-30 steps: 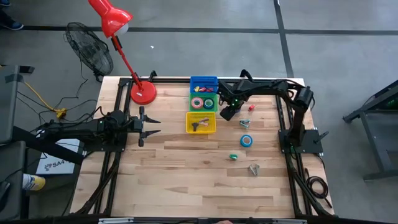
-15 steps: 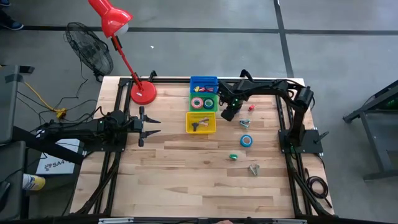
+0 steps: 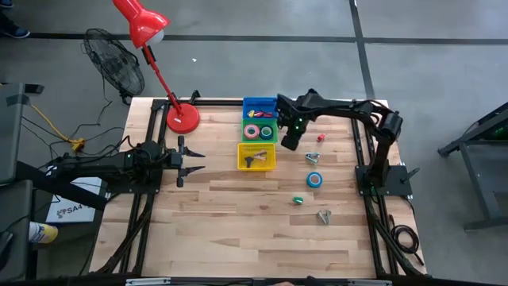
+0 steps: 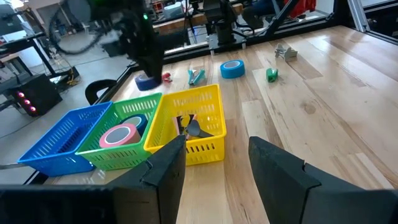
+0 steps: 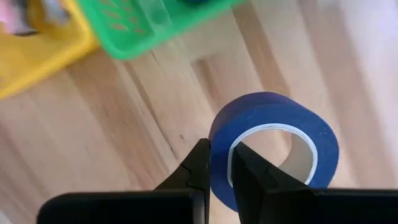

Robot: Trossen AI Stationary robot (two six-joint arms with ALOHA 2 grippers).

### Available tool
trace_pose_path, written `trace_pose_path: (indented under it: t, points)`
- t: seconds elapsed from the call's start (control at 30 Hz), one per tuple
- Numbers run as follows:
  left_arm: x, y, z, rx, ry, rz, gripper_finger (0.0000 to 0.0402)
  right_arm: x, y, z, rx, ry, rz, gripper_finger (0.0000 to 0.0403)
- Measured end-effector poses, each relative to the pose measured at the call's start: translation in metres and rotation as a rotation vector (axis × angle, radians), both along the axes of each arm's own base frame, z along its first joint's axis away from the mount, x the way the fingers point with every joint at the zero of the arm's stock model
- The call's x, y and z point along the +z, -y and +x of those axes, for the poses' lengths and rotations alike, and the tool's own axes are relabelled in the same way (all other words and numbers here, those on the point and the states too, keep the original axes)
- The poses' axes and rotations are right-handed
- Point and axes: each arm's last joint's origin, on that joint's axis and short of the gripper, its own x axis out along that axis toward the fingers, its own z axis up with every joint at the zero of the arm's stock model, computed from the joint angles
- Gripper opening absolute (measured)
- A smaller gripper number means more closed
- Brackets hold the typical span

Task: Pick and place Stapler, Stapler remover, tape
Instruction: Put the blue tape into the green bin

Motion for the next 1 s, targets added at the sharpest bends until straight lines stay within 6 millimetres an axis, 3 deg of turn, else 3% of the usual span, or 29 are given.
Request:
trace_pose_path:
  t: [0.2,0.4,0.77,1.0]
  points:
    - [0.0,0.0,0.0,0.0,0.0,0.0,0.0172,0.031,-0.003,0.017,0.224,0.08,-0.055,0.0029]
    - [0.0,0.0,0.0,0.0,0.0,0.0,0.0172,0.043,-0.007,0.037,0.338,0.126,-0.094,0.0029]
    - [0.0,0.0,0.0,-0.001,0.0,0.0,0.0172,0.025,0.005,0.095,0.149,0.059,0.002,0.0029]
    - [0.0,0.0,0.0,0.0,0.0,0.0,0.0172,0.015,0.001,0.107,0.079,0.056,0.022,0.0029]
